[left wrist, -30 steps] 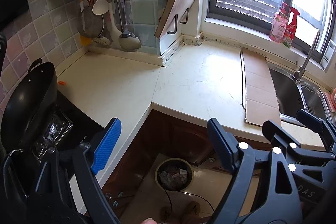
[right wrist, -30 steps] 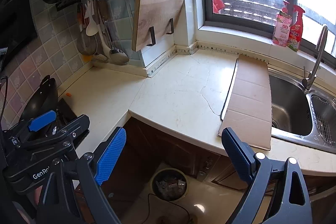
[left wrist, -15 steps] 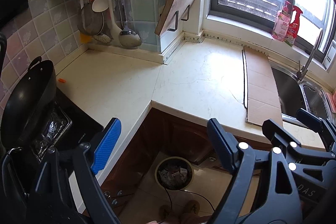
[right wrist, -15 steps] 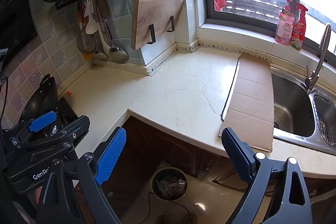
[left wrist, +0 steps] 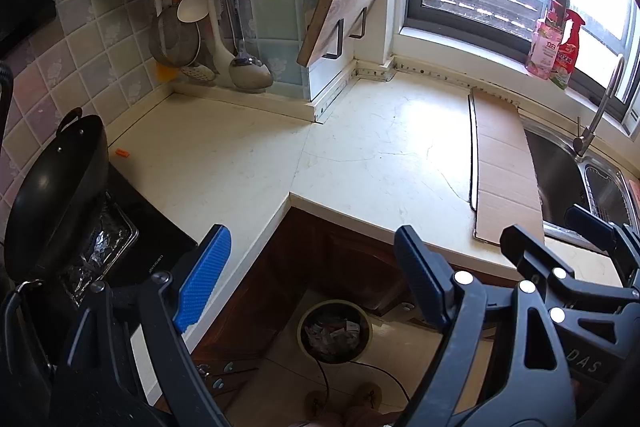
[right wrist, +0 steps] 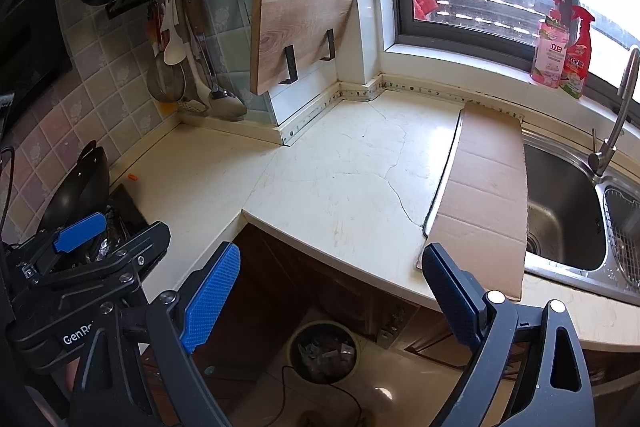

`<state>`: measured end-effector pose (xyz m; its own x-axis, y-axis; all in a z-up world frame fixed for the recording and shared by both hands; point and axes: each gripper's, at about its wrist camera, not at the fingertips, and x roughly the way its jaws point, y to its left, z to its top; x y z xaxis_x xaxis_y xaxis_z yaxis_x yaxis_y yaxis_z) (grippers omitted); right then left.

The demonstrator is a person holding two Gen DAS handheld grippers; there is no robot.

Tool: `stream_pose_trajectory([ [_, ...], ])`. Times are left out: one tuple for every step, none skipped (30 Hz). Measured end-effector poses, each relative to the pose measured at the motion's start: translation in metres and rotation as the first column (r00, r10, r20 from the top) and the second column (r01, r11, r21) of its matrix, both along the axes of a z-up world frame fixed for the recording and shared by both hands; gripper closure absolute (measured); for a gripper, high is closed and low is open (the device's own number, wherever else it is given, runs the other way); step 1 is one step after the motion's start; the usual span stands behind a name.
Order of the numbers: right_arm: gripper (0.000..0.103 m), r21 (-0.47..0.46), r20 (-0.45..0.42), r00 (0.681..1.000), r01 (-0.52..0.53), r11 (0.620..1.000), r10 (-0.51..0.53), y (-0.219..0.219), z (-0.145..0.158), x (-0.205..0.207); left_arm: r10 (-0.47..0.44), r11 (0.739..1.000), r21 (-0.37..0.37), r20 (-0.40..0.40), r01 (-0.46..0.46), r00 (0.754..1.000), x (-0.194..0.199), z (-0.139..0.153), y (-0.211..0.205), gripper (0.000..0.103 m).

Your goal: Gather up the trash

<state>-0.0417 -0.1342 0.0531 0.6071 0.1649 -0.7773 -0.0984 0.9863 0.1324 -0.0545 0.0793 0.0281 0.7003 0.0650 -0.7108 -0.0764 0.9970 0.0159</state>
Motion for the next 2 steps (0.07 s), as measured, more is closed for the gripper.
stream_pose_trajectory([
  [0.009,0.001,-0.001,1.000,-0.003,1.000,0.003,-0.0006,-0.0014,0.0023,0.001,1.000,0.001,-0.002,-0.001,1.000,0.0011,-0.0002,-0.0010,0.021],
  [0.009,0.002,-0.002,1.000,-0.003,1.000,0.003,-0.0010,-0.0024,0.0041,0.002,1.000,0.001,-0.004,-0.002,1.000,0.0023,-0.0007,-0.0020,0.021],
])
